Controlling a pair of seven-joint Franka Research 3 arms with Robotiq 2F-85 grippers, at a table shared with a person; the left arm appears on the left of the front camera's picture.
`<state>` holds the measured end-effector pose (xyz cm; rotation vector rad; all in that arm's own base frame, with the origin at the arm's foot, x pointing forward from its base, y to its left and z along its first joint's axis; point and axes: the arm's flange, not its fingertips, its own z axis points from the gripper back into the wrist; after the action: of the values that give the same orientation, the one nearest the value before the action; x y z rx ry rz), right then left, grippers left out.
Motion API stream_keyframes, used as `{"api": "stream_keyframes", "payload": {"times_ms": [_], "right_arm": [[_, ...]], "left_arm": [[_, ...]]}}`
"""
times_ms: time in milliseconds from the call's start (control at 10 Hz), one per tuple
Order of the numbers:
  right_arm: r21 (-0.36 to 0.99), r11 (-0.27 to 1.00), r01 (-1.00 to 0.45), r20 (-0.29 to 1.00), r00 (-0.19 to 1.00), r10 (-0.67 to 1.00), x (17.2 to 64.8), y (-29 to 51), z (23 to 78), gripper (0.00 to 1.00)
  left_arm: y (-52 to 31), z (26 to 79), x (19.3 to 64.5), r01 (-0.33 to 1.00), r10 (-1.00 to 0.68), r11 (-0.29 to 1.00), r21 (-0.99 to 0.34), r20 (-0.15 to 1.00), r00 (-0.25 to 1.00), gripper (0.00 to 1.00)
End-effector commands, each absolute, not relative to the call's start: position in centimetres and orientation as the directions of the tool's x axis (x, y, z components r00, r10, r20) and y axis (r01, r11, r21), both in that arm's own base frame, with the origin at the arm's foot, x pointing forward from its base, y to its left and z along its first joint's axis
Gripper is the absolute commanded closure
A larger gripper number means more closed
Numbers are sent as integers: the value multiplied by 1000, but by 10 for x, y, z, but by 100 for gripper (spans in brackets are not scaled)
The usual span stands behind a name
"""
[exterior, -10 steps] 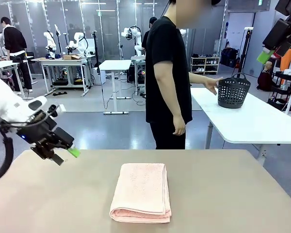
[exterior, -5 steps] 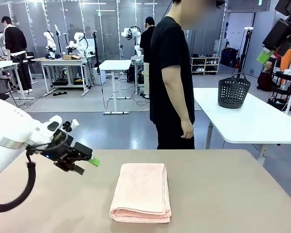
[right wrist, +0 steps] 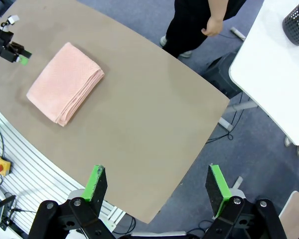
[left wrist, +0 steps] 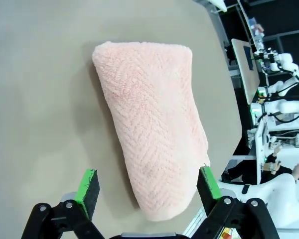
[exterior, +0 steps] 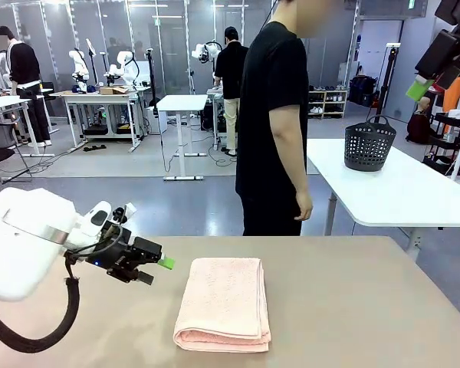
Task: Fold the towel.
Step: Pick up the 100 cm Hotel Towel and place it on the left side of the table.
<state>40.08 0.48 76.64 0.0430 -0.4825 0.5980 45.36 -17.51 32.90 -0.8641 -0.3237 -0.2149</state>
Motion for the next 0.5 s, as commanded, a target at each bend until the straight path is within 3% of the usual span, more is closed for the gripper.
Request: {"api": "stream_keyframes", "payload": {"times_ms": [0, 400], "right_arm": [[-101, 831, -547, 447, 721, 529, 400, 4, 766, 0], [-101, 831, -547, 447, 721, 529, 400, 4, 766, 0]], "left_arm": [[-182, 309, 469, 295, -24, 593, -749, 350, 936, 0], [-197, 275, 477, 239, -26, 543, -805, 269, 963, 0]]}}
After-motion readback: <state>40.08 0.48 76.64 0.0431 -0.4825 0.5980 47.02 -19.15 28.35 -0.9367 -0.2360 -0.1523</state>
